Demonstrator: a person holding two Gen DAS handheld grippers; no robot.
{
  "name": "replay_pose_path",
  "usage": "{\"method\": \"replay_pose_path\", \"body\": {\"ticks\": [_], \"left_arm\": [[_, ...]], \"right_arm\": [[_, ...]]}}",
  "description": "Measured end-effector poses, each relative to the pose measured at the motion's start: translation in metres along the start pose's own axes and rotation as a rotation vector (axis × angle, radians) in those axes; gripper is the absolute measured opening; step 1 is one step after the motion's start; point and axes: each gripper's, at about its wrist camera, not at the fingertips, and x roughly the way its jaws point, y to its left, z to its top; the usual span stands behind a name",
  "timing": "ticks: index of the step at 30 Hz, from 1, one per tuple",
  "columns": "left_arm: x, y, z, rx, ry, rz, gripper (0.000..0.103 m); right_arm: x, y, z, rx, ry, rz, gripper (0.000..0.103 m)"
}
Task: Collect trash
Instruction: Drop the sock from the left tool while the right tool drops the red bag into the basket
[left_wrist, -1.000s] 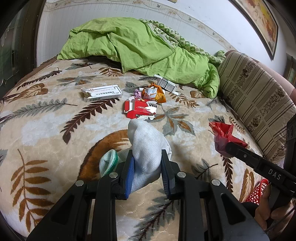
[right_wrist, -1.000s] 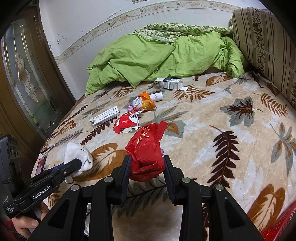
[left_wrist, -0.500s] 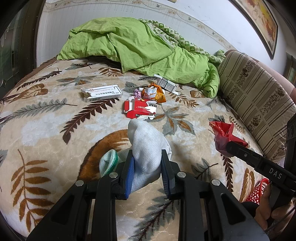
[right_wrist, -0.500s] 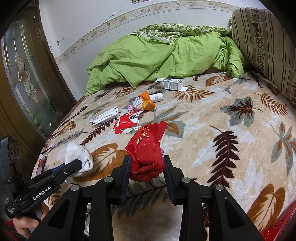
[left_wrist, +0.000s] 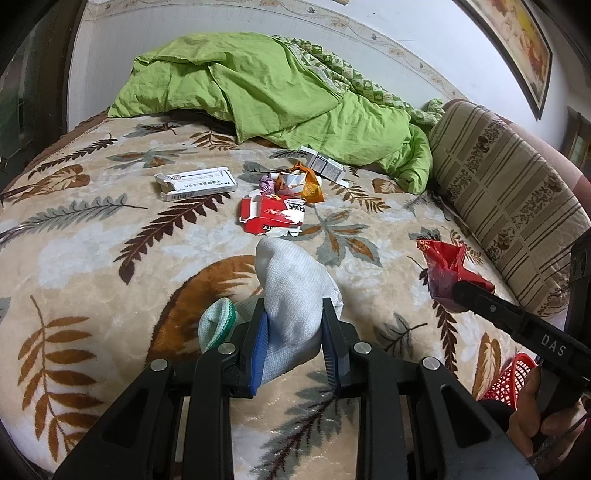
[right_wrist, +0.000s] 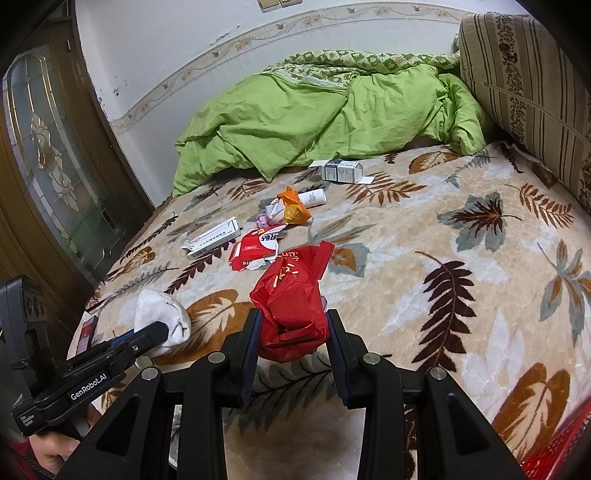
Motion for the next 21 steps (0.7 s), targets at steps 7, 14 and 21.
{"method": "replay_pose_path", "body": {"ticks": [7, 14, 21], "left_arm": [[-0.006, -0.018, 0.000, 0.022, 0.018, -0.050, 0.025], [-0.019, -0.073, 0.005, 0.118, 0.015, -0.152, 0.025], [-0.025, -0.156, 0.005, 0.233, 0.050, -0.321, 0.025]], "right_arm": [[-0.020, -0.006, -0.009, 0.038, 0.026, 0.037, 0.036], [-0.075, -0.027, -0.013, 0.102, -0.023, 0.034, 0.036], [-0.155, -0.076, -0.026, 0.195, -0.099, -0.067, 0.036]]}}
